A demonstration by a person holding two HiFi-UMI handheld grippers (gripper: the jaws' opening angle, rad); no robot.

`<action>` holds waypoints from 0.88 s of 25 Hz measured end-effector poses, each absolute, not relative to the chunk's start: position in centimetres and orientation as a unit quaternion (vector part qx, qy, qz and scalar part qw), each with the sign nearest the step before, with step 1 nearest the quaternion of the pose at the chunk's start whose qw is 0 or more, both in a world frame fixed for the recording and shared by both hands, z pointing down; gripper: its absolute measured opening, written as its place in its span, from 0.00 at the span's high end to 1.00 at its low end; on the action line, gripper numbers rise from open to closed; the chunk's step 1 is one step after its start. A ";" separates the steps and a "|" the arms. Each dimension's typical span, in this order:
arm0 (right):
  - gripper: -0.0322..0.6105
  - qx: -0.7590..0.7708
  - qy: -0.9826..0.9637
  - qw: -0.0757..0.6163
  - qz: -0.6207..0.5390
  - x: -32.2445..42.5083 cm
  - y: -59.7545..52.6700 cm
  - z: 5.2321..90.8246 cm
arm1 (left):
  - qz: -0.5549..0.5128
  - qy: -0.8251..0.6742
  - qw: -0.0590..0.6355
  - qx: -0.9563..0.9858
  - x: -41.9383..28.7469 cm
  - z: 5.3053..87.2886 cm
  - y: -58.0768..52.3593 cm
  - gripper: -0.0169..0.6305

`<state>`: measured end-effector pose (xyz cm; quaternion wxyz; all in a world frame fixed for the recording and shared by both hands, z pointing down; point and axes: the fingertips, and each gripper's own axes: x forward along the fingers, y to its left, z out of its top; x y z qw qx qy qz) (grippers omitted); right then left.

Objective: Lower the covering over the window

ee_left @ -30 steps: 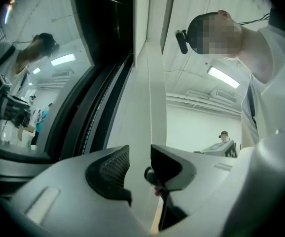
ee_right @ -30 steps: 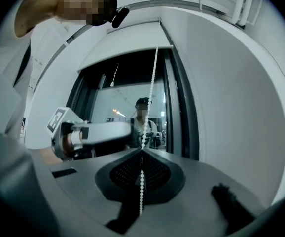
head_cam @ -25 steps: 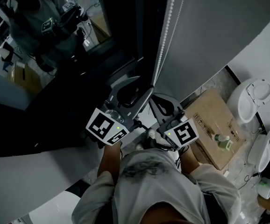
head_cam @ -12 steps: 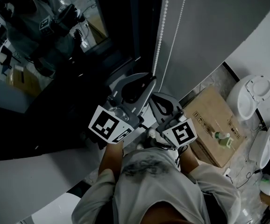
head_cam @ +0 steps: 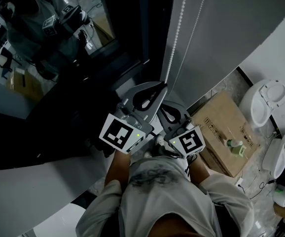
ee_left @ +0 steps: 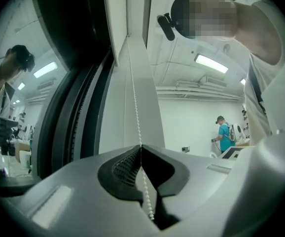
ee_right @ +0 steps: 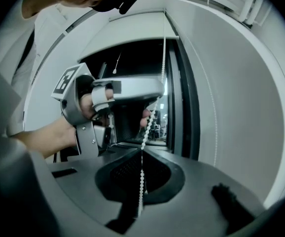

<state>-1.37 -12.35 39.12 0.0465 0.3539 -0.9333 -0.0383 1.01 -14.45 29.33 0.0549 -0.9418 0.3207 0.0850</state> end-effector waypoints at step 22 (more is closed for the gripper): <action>0.77 0.360 -0.929 -0.054 -0.066 1.9 -13.9 31.5 | -0.003 0.348 -0.025 -0.937 0.0 40.9 -14.3 0.95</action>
